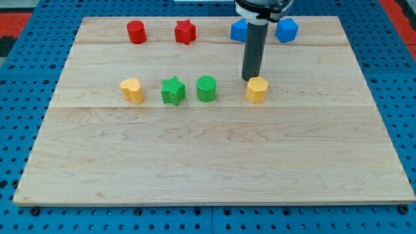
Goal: Move the red circle up a bit
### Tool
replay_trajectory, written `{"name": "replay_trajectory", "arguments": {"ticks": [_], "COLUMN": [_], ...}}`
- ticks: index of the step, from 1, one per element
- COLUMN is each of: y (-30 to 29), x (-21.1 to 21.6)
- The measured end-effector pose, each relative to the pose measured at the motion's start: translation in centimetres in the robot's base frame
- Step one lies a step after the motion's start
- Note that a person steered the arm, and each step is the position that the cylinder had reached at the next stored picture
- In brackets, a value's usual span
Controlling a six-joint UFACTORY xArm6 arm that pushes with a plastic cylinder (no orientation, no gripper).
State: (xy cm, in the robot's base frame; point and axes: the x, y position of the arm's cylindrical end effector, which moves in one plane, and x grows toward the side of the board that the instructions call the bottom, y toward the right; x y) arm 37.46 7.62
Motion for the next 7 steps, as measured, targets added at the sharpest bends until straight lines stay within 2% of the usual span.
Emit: {"name": "replay_trajectory", "arguments": {"ticks": [2,3,5,6,7], "y": [-0.8,1.3,-3.5,-3.0,-7.2], "x": [0.0,-3.7,-5.5,-5.2,-6.0]}}
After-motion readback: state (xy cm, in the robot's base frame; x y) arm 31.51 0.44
